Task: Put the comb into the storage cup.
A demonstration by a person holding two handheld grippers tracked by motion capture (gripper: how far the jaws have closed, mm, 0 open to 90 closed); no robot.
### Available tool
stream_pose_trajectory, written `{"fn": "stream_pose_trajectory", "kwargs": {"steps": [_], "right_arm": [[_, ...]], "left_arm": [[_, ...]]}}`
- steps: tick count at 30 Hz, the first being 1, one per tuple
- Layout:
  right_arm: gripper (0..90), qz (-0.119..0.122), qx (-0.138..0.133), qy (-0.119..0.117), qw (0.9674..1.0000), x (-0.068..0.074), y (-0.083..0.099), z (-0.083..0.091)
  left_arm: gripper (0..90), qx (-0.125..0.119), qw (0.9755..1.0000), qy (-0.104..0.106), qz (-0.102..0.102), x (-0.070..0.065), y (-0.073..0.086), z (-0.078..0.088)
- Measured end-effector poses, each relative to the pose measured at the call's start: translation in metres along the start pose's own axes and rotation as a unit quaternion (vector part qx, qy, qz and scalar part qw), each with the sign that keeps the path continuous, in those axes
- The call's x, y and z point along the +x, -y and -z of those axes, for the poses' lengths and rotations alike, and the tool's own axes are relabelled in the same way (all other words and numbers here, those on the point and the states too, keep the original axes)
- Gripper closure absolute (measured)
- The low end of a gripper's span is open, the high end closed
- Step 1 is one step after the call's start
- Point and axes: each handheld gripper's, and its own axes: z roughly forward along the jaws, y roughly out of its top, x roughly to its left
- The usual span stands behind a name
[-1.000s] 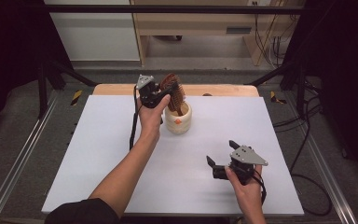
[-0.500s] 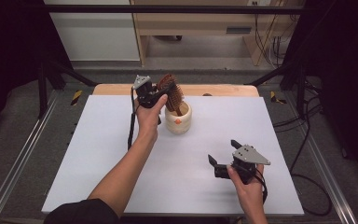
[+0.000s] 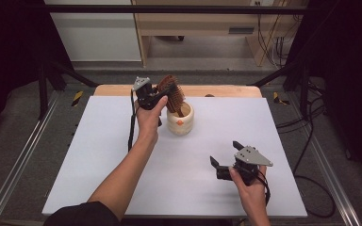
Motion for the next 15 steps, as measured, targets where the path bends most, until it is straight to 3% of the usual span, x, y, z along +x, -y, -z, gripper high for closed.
{"fn": "stream_pose_trajectory", "kwargs": {"steps": [15], "right_arm": [[3.2,-0.003,-0.001,0.001,1.0000,-0.0007,-0.0001,0.0006]], "left_arm": [[49.5,-0.001,0.9999,-0.003,0.015,0.0082,0.0013,0.0031]]}}
